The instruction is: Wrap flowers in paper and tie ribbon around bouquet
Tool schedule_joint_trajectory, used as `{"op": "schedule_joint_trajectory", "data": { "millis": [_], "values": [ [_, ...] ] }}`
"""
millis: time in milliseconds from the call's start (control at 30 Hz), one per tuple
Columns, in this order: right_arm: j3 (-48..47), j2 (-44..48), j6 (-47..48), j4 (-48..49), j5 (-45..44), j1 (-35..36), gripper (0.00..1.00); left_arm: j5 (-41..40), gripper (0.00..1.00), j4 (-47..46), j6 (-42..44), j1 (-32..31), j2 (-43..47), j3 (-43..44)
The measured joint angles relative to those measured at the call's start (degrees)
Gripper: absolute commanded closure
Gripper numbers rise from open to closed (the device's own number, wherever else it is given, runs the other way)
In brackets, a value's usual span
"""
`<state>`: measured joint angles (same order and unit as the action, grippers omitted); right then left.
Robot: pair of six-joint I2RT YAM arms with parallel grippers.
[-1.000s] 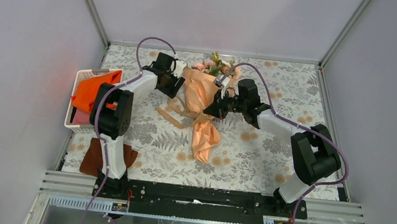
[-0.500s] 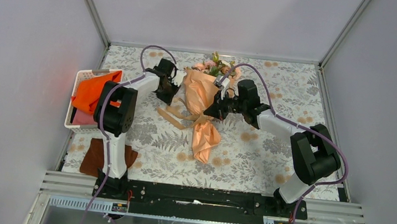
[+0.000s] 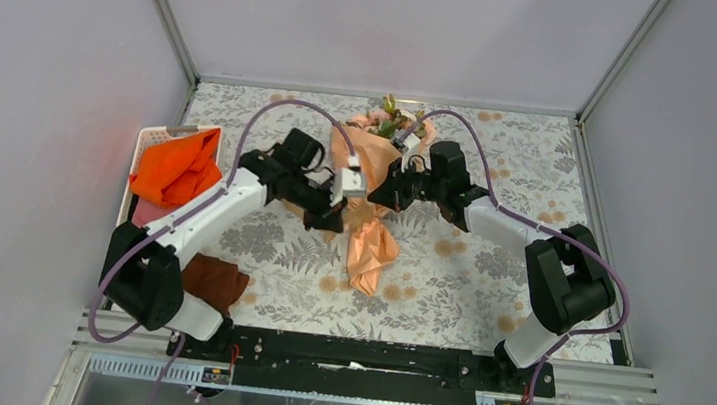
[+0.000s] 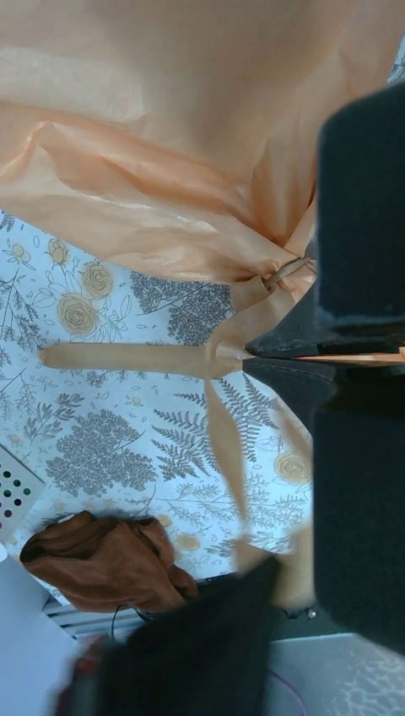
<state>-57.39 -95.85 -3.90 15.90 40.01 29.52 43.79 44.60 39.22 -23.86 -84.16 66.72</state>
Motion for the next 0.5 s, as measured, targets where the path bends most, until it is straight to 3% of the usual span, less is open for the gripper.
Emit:
{"op": "schedule_joint_trajectory", "data": {
  "millis": [233, 500],
  "values": [
    [0.0, 0.0, -4.2, 1.5, -0.5, 0.0, 1.0, 3.1, 1.0, -10.4, -0.2, -15.0, 1.9, -3.6],
    [-0.3, 0.0, -5.2, 1.5, -0.3, 0.0, 1.0, 2.1, 1.0, -33.8, -5.5, -28.4, 1.1, -6.2]
  ]
}}
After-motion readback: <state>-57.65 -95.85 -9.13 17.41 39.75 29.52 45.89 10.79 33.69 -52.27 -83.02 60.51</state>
